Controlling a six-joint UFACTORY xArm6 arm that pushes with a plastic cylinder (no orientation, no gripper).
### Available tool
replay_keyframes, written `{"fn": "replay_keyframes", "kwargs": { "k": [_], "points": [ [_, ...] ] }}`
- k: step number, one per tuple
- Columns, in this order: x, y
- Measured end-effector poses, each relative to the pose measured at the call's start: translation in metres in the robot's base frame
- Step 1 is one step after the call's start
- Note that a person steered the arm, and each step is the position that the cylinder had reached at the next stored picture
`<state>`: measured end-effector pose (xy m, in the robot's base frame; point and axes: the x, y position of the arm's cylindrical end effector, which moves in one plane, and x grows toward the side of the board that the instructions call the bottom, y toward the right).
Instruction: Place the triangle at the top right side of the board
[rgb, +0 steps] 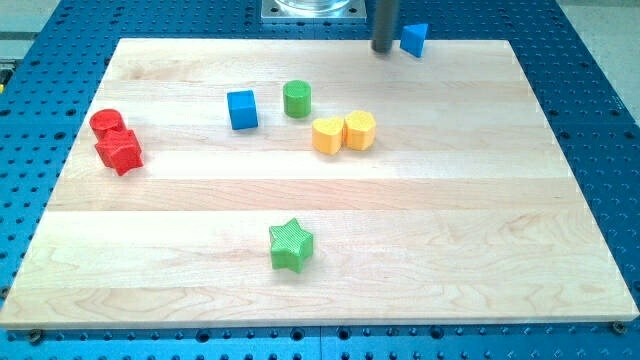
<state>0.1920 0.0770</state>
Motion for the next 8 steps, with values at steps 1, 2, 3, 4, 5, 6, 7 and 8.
{"fn": "replay_keyframes", "kwargs": {
  "k": [1,2,3,4,5,6,7,8],
  "points": [
    [0.0,0.01],
    [0.0,0.06],
    [0.005,0.102],
    [0.02,0.106],
    [0.054,0.098],
    [0.064,0.18],
    [0.008,0.196],
    [-0.001,0.191]
  ]
}}
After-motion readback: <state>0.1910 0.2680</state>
